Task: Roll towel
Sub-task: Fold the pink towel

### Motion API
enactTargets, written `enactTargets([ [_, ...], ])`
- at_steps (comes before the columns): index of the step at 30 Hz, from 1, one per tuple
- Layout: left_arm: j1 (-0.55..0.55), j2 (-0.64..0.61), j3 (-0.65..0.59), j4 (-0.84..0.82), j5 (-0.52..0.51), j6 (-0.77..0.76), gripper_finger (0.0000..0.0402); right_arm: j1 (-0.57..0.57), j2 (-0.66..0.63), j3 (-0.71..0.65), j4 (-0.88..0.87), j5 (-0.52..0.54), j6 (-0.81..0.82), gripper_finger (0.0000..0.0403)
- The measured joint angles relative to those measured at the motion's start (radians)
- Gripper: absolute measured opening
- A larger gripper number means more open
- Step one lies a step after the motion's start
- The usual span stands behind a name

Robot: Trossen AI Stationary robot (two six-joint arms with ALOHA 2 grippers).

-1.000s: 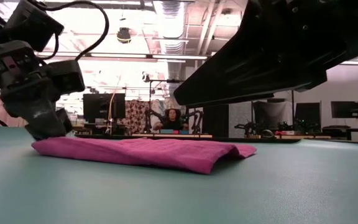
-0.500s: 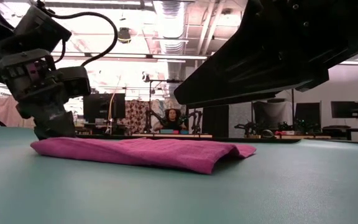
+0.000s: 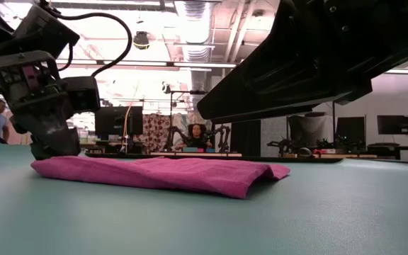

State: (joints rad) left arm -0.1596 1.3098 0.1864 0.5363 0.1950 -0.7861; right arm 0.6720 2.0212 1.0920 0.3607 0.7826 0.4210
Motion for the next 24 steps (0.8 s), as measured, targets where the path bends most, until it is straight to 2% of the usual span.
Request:
enactTargets([
  [7,-0.044,0.001,0.000,0.037,0.011,-0.078,0.0116,0.000,0.000,0.000,0.000,0.000,0.000,0.0188],
  [14,-0.056,0.001,0.015,0.046,0.005,-0.079,0.0116,0.000,0.000,0.000,0.000,0.000,0.000,0.0188],
  [18,-0.040,-0.004,0.021,-0.034,0.018,-0.119,0.0116,0.000,0.000,0.000,0.000,0.000,0.025,0.0188],
  [21,-0.037,-0.009,0.024,-0.077,-0.063,-0.105,0.0116,0.000,0.000,0.000,-0.001,0.000,0.032,0.0188],
  [24,-0.035,-0.007,0.020,-0.046,-0.144,-0.020,0.0116,-0.001,0.000,0.000,-0.001,0.000,0.032,0.0188],
])
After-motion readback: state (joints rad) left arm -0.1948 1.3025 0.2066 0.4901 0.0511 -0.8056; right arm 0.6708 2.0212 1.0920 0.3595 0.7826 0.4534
